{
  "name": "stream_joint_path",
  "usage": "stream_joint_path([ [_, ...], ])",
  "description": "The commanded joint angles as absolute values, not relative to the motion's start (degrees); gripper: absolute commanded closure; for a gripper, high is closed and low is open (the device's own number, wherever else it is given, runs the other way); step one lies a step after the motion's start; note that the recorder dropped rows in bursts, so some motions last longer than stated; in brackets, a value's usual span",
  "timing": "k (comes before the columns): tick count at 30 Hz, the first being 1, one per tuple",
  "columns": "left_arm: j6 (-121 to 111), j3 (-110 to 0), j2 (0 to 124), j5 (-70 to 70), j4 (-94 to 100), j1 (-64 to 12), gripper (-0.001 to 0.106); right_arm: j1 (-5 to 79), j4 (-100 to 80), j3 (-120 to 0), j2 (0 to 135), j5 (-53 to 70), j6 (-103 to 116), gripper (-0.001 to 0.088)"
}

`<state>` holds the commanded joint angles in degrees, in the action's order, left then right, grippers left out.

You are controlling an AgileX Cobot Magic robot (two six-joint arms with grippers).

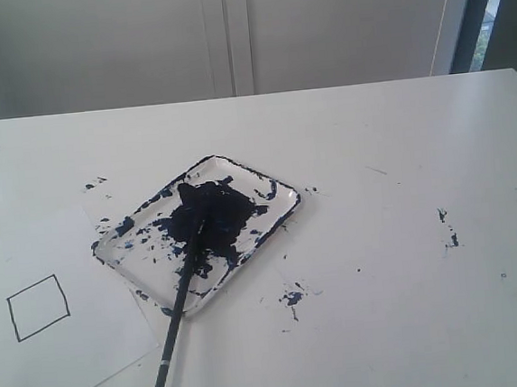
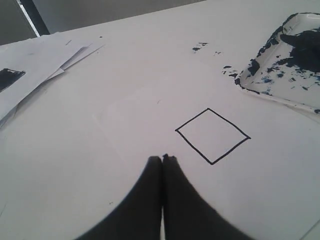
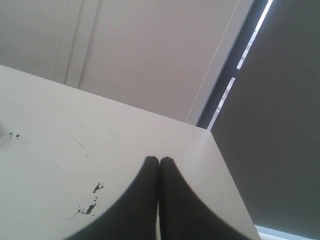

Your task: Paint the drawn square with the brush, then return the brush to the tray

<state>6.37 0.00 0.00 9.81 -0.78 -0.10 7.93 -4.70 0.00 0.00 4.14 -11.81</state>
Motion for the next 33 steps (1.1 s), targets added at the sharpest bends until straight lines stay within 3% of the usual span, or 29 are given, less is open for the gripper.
stream_joint_path([
  [4, 7.86, 0.00, 0.00, 7.15, -0.78, -0.10, 0.105, 7.93, -4.05, 0.00, 0.00, -3.84, -9.88, 0.0868],
  [7, 6.80, 0.00, 0.00, 0.00, -1.61, -0.10, 0.105, 7.93, -0.67, 0.00, 0.00, -9.75, 4.00, 0.0868],
  [10, -3.56, 0.00, 0.00, -9.61, -2.36, -0.10, 0.105, 7.93, -0.66, 0.00, 0.00, -13.96, 6.44, 0.0868],
  [14, -11.68, 0.00, 0.00, -12.05, -2.47, -0.10, 0.105, 7.93, 0.00, 0.00, 0.00, -16.61, 15.69, 0.0868],
  [24, -16.72, -9.67, 2.81, -2.87, -2.36, -0.10, 0.105, 7.93, -7.93, -8.10, 0.00, -12.78, 22.66, 0.0868],
  [33, -14.90, -23.33, 15.51, 8.39, -2.36, -0.10, 0.105, 8.85, -11.28, -17.99, 9.29, -4.65, 27.20, 0.0868],
])
